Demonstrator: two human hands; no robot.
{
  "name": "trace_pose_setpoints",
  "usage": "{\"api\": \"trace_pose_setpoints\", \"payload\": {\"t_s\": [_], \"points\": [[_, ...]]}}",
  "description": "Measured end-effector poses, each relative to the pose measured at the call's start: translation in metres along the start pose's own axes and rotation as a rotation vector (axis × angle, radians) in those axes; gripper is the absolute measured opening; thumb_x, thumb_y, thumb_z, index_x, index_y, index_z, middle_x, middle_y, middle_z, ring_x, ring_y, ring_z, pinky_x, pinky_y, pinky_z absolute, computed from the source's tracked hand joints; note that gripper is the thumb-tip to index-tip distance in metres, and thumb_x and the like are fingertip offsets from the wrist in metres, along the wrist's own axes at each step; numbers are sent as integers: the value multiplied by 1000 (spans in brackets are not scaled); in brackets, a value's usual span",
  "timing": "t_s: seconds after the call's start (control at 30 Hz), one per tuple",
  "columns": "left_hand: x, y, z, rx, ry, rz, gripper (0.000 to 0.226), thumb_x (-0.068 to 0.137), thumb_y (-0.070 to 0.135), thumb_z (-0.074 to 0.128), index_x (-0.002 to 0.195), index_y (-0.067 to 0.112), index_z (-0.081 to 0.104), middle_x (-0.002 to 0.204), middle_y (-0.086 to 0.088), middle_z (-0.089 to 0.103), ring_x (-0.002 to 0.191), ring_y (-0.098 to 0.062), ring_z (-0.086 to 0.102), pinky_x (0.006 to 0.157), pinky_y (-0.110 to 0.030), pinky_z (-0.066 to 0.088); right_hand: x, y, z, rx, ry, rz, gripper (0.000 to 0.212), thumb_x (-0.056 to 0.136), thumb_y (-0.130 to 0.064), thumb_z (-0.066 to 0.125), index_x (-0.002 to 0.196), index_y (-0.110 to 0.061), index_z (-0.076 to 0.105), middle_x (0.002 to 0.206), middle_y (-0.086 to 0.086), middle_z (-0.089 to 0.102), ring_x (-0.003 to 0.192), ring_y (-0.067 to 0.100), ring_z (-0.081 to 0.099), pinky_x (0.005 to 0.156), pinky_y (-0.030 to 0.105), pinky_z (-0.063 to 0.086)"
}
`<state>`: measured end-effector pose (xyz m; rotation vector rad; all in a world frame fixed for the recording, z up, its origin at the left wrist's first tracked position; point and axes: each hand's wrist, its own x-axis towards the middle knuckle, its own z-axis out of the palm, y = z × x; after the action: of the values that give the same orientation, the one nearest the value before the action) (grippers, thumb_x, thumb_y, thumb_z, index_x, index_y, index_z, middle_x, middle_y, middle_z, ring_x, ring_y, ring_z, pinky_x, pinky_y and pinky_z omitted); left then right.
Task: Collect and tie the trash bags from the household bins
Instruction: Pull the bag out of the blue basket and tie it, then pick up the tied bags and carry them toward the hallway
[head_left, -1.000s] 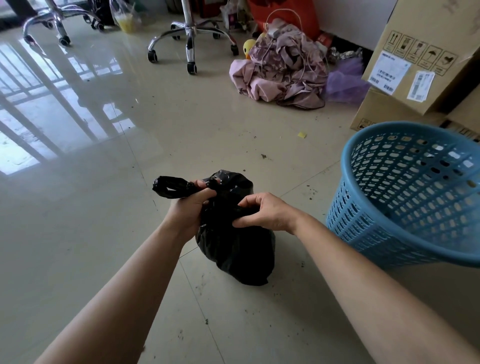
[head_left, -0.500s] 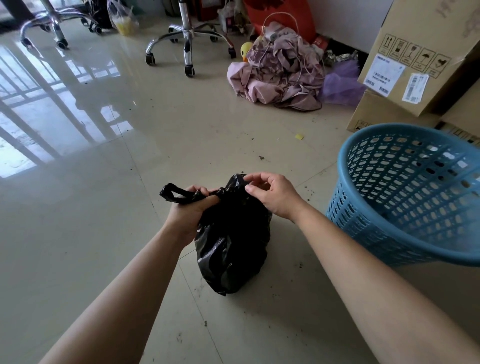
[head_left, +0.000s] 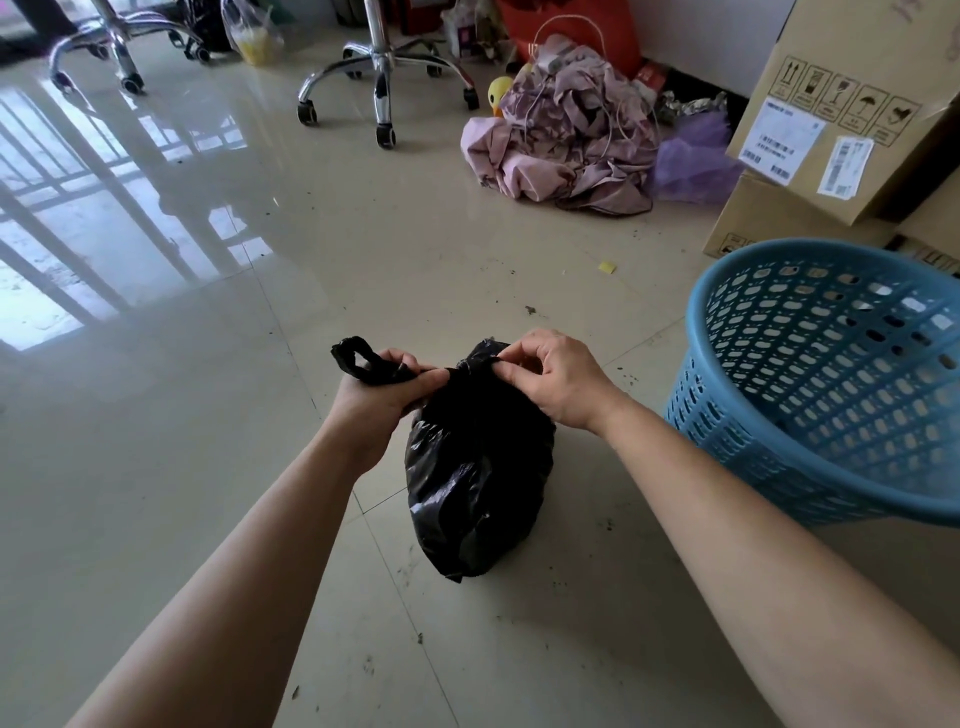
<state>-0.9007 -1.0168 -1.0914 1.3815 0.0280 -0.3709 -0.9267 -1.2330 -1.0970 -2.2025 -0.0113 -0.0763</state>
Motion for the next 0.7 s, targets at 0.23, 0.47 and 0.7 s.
{"api": "trace_pose_setpoints", "payload": {"t_s": [0.23, 0.47, 0.7], "points": [[-4, -8, -25, 148, 32, -57, 35, 82, -13, 70, 73, 13, 49, 69, -5, 66, 67, -14, 69, 69, -23, 57, -9, 34, -10, -625, 2, -233, 20, 100, -31, 52, 110, -18, 63, 110, -1, 60, 100, 23, 55, 81, 37, 46], [-12, -54, -31, 287, 152, -212, 34, 83, 2, 77, 72, 17, 49, 73, -2, 55, 76, -18, 60, 69, -34, 52, -25, 62, 16, -393, -162, 201, 22, 98, -37, 53, 114, -24, 61, 118, 3, 57, 108, 25, 57, 89, 36, 47], [-17, -89, -3, 286, 372, -277, 39, 96, 42, 61, 119, 12, 51, 114, -5, 66, 101, -19, 65, 80, -30, 50, -37, 57, 66, -172, 230, 426, 63, 92, -45, 57, 147, -25, 36, 154, 16, 27, 143, 34, 25, 113, 44, 31]]}}
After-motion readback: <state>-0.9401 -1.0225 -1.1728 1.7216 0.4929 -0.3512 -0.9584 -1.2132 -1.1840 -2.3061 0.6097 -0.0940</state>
